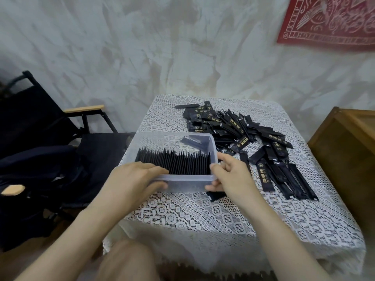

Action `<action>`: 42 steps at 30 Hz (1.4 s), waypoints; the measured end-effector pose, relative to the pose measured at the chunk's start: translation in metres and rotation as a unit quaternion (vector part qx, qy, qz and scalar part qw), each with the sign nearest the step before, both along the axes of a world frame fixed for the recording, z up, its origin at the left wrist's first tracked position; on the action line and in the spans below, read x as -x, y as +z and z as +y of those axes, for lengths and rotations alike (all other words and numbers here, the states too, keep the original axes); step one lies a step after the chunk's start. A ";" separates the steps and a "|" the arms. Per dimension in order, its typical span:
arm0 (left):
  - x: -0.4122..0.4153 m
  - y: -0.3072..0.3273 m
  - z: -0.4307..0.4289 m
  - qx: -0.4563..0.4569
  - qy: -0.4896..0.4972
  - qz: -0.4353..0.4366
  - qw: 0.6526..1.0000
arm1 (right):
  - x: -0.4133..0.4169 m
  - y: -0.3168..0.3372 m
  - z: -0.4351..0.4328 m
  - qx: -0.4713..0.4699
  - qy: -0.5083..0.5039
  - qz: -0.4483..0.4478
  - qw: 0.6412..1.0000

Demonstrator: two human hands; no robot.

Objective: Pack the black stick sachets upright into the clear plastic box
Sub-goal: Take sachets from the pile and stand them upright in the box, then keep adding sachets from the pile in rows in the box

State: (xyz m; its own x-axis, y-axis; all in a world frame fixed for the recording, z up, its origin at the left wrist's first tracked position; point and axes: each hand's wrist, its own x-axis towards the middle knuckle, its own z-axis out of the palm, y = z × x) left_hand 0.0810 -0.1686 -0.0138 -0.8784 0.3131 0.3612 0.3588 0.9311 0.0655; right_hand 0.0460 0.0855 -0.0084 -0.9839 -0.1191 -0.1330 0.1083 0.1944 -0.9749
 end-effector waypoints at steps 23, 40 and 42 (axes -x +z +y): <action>0.000 -0.002 0.015 -0.038 -0.004 0.022 0.999 | 0.006 -0.015 0.067 -0.424 0.107 0.088 0.895; 0.054 -0.026 0.223 -0.100 -0.004 -0.079 0.992 | 0.040 -0.011 0.166 -0.488 -0.123 0.017 0.864; 0.066 -0.034 0.229 -0.083 0.031 -0.087 0.992 | 0.044 -0.014 0.164 -0.493 -0.109 0.003 0.863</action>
